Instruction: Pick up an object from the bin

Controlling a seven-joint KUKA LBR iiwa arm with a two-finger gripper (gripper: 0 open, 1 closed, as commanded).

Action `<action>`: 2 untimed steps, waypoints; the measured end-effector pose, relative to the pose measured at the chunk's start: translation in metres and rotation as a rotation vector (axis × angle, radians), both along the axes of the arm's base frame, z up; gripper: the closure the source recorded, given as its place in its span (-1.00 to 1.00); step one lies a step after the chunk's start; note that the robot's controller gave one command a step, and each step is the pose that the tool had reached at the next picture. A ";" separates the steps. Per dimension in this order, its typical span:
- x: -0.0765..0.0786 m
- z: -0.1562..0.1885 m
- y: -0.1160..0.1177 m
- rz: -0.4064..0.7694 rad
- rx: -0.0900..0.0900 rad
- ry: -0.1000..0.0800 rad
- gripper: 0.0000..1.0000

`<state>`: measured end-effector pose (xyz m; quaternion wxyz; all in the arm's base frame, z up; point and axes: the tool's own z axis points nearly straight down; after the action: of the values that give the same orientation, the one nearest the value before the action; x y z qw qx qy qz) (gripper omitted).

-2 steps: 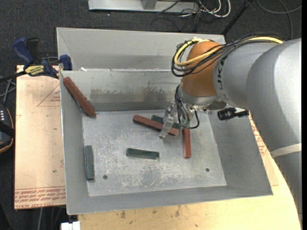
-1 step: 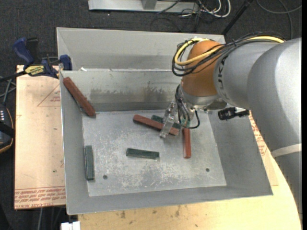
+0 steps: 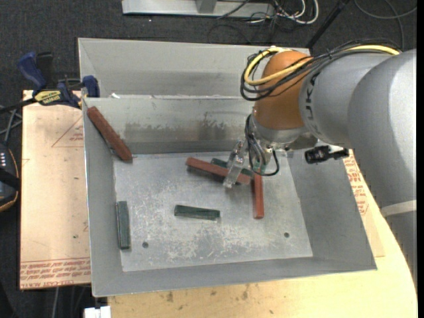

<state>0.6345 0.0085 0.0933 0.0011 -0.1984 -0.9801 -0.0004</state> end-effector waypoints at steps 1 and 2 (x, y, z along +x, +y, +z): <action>0.000 0.029 0.000 0.000 0.000 0.000 1.00; 0.002 0.050 -0.001 0.000 0.000 -0.007 1.00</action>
Offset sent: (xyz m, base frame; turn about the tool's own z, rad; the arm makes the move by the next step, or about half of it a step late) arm -0.0001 0.0000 0.0094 0.0000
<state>0.6361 0.0080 0.1434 -0.0023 -0.1986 -0.9801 -0.0009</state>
